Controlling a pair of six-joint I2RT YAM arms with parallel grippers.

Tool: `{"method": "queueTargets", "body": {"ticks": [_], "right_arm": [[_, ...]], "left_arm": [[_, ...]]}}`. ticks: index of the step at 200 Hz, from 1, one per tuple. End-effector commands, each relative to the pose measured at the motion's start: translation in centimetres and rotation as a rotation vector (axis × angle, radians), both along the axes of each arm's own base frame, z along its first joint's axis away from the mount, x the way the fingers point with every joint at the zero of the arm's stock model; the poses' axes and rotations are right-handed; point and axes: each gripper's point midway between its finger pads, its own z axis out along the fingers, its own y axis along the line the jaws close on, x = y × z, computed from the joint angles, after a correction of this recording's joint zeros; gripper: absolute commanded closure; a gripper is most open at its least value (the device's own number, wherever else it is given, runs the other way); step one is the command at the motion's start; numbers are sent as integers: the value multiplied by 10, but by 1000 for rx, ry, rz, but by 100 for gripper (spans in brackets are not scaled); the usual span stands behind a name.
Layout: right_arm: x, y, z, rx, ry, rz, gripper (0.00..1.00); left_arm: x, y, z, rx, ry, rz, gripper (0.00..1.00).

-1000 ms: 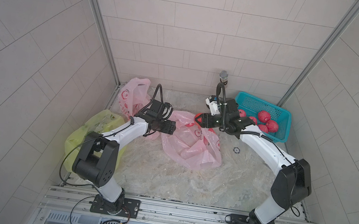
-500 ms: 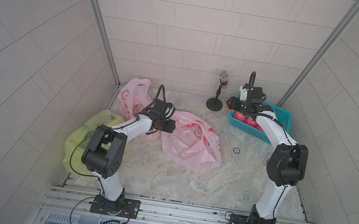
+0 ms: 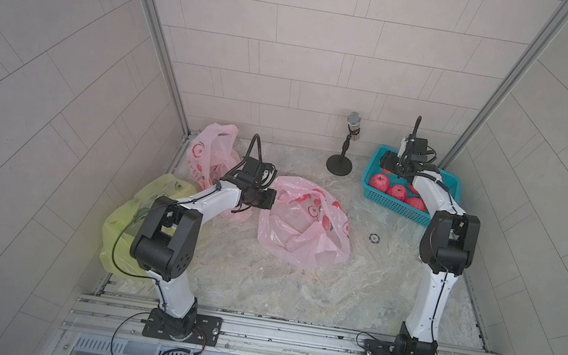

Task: Untie the knot of a plastic bag & take out the apple
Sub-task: Place the apple in the basket.

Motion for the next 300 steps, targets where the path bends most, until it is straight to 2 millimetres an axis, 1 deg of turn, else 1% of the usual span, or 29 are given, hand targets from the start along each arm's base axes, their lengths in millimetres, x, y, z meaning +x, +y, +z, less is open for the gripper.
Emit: {"method": "queueTargets", "body": {"ticks": [1,31,53,88,124,152,184,195,216,236,248,259,277,300], "right_arm": [[12,-16,-5,-30,-11,-56,28],[17,-33,-30,-41,22,-93,28],[20,-41,-42,-46,37,-103,28],[23,-47,-59,-50,60,-107,26],[25,-50,-76,-30,98,-100,25],[24,-46,-93,-13,133,-84,23],[22,-44,-99,-7,148,-78,23],[22,-44,-98,-6,147,-78,21],[22,-44,-96,-7,150,-77,14],[21,-45,-87,-16,142,-83,5],[20,-47,-80,-24,134,-89,3],[20,-45,-70,-26,119,-86,2],[19,-40,-43,-41,77,-80,1],[10,-20,-9,-64,40,-45,1]], "left_arm": [[8,-4,25,-45,-50,-2,100],[5,-8,32,-77,-49,-5,100],[2,-10,39,-92,-53,-8,100],[-2,-12,48,-110,-55,-14,100],[-10,-14,53,-118,-51,-12,100],[-16,-14,55,-127,-47,-5,100],[-19,-16,57,-132,-49,-6,100],[-19,-17,58,-133,-51,-9,100],[-19,-20,57,-135,-48,-13,100],[-18,-21,58,-137,-51,-14,100],[-17,-22,59,-138,-56,-16,100],[-15,-23,61,-142,-60,-17,100],[-13,-24,63,-149,-66,-19,100],[-10,-27,68,-166,-76,-20,100]]}}
